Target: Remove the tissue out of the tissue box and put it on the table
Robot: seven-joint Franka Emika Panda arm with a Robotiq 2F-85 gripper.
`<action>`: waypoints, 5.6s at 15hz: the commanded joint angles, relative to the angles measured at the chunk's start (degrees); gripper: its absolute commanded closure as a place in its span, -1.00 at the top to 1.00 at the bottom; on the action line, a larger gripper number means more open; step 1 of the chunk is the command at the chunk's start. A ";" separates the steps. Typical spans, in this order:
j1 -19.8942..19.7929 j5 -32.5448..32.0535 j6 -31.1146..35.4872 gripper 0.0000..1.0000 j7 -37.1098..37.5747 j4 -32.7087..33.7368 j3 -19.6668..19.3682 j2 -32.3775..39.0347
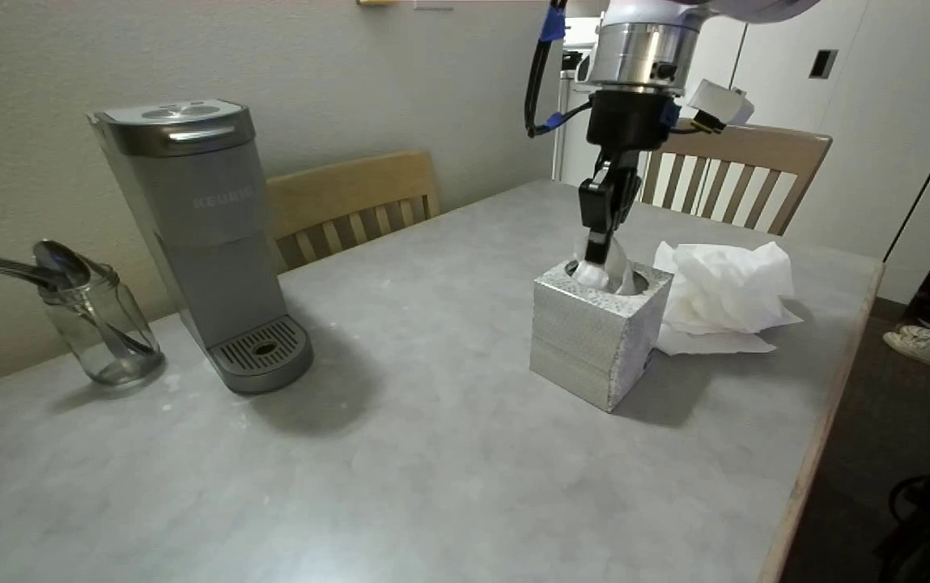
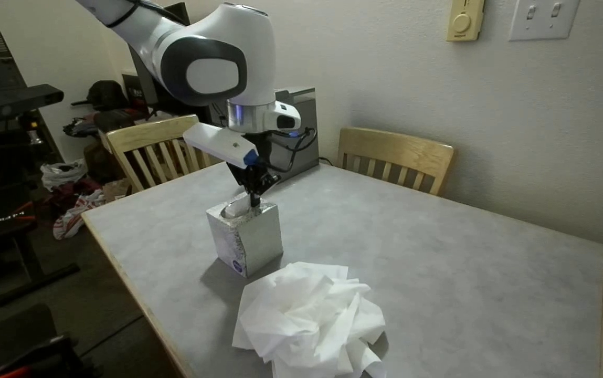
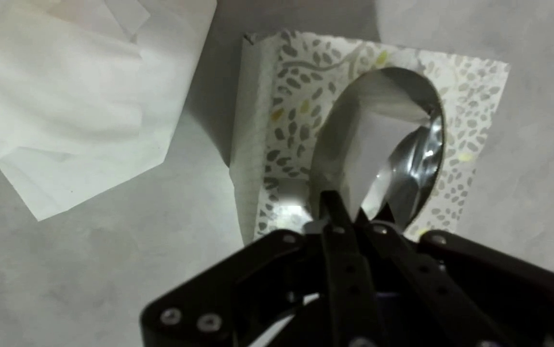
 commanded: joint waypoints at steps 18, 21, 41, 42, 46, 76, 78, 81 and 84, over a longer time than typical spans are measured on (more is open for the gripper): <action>-0.51 0.56 -0.14 -0.43 2.25 -0.12 -0.22 -1.48; -0.47 0.36 -0.21 -0.83 2.32 -0.05 -0.33 -1.54; 1.01 -1.17 -0.51 -1.00 2.31 -0.15 -0.35 -5.87; 1.13 -1.17 -0.55 -1.00 2.24 -0.08 -0.34 -6.29; 1.66 -1.77 -1.46 -1.00 2.64 0.50 -0.54 -9.12; -0.82 -14.84 0.01 -1.00 2.45 6.07 -9.29 -18.45; -1.87 -14.81 0.06 -1.00 2.99 5.41 -10.63 -18.33; -3.32 -14.99 0.69 -1.00 3.70 4.21 -12.22 -17.81; -4.43 -14.70 0.66 -1.00 4.09 3.48 -13.30 -17.14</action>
